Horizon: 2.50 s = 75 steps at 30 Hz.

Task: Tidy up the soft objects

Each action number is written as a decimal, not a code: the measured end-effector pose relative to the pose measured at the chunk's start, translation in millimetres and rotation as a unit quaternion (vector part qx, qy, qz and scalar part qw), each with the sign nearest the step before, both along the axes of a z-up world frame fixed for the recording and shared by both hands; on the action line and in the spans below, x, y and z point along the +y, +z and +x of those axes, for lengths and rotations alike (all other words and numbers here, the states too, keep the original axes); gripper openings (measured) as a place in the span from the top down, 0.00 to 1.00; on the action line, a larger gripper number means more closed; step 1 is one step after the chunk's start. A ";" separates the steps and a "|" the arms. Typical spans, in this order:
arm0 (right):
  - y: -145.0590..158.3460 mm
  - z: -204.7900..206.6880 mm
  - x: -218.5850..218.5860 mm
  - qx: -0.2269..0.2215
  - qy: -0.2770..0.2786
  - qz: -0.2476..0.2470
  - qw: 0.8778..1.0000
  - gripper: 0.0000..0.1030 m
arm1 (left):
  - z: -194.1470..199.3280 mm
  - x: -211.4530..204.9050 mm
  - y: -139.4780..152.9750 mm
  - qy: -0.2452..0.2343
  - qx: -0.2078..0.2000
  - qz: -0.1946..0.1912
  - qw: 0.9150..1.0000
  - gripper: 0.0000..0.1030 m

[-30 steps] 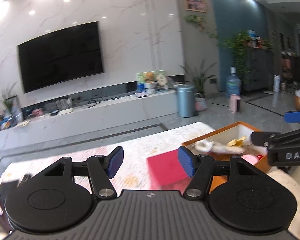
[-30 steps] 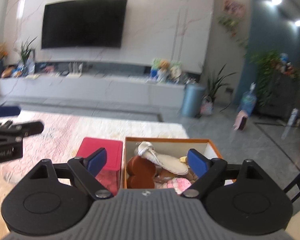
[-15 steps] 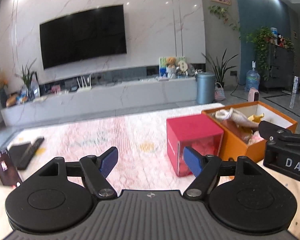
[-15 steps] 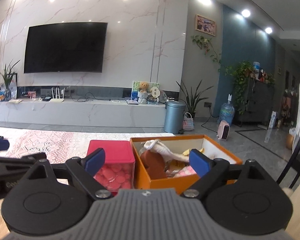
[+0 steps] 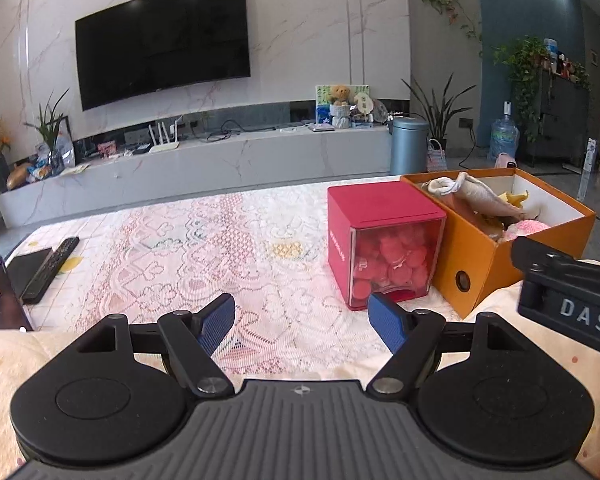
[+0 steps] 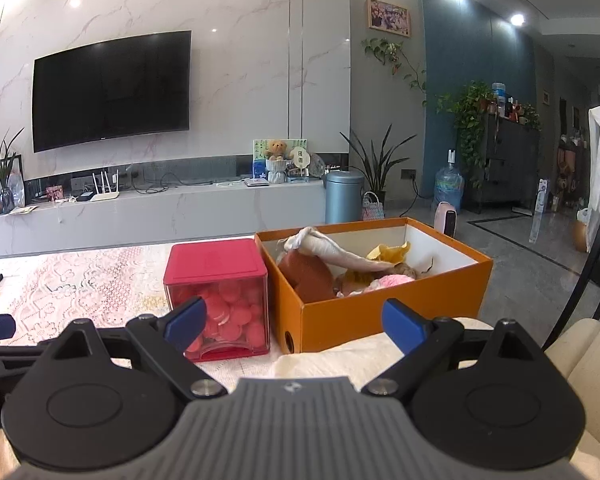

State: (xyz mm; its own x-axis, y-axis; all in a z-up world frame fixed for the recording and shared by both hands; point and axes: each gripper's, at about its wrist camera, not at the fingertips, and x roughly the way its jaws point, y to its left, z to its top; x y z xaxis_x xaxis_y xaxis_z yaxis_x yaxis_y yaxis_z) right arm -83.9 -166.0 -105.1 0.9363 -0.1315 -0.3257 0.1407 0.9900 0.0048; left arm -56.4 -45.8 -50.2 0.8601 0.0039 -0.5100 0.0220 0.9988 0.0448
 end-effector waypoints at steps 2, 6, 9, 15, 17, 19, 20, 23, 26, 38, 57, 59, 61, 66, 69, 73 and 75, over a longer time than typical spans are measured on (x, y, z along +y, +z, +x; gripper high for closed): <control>-0.4 -0.7 -0.3 -0.002 0.001 0.003 1.000 0.10 | 0.5 1.7 -1.0 0.004 0.004 -0.005 1.000 0.13; -1.4 -0.7 1.0 -0.002 0.003 0.003 1.000 0.10 | -0.2 2.5 0.2 0.006 0.003 -0.004 1.000 0.13; -1.5 1.4 -2.6 -0.003 0.003 0.005 1.000 0.10 | -0.9 2.0 1.3 0.007 0.001 -0.001 1.000 0.13; -0.7 -0.2 -4.8 -0.004 0.004 0.008 1.000 0.10 | -1.6 0.9 3.1 0.010 -0.003 0.004 1.000 0.13; -1.1 -0.3 -5.2 -0.005 0.005 0.009 1.000 0.10 | -1.3 0.4 3.9 0.011 -0.004 0.005 1.000 0.13; -1.2 -0.5 -5.4 -0.005 0.006 0.009 1.000 0.10 | -1.6 0.9 4.1 0.011 -0.005 0.005 1.000 0.13; -1.2 -0.6 -5.3 -0.005 0.006 0.009 1.000 0.10 | -1.9 0.8 4.3 0.012 -0.005 0.005 1.000 0.13; -1.2 -0.6 -5.3 -0.005 0.006 0.009 1.000 0.10 | -1.9 1.1 4.2 0.012 -0.005 0.005 1.000 0.13; -1.1 -0.7 -5.1 -0.005 0.006 0.009 1.000 0.10 | -2.2 1.5 4.4 0.012 -0.005 0.005 1.000 0.13; -1.2 -0.7 -5.0 -0.004 0.006 0.009 1.000 0.10 | -1.8 2.3 4.2 0.012 -0.005 0.005 1.000 0.13; -3.3 0.5 -6.5 -0.001 0.007 0.010 1.000 0.10 | -2.3 2.7 4.9 0.013 -0.005 0.004 1.000 0.13; -4.0 0.7 -6.8 0.000 0.008 0.010 1.000 0.10 | -2.6 3.0 5.1 0.013 -0.004 0.004 1.000 0.13; -3.9 0.7 -6.7 0.000 0.008 0.010 1.000 0.10 | -2.5 2.9 4.9 0.013 -0.004 0.004 1.000 0.13; -6.0 2.4 -7.7 0.003 0.009 0.011 1.000 0.10 | -2.5 2.9 4.8 0.013 -0.004 0.004 1.000 0.13; -6.3 2.6 -8.8 0.004 0.010 0.012 1.000 0.10 | -2.1 2.8 4.7 0.013 -0.005 0.004 1.000 0.13; -6.4 2.6 -8.5 0.005 0.011 0.011 1.000 0.09 | -3.6 4.2 5.1 0.015 -0.004 0.003 1.000 0.13; -5.7 3.9 -10.0 0.007 0.012 0.011 1.000 0.09 | -3.3 4.2 4.9 0.015 -0.005 0.004 1.000 0.13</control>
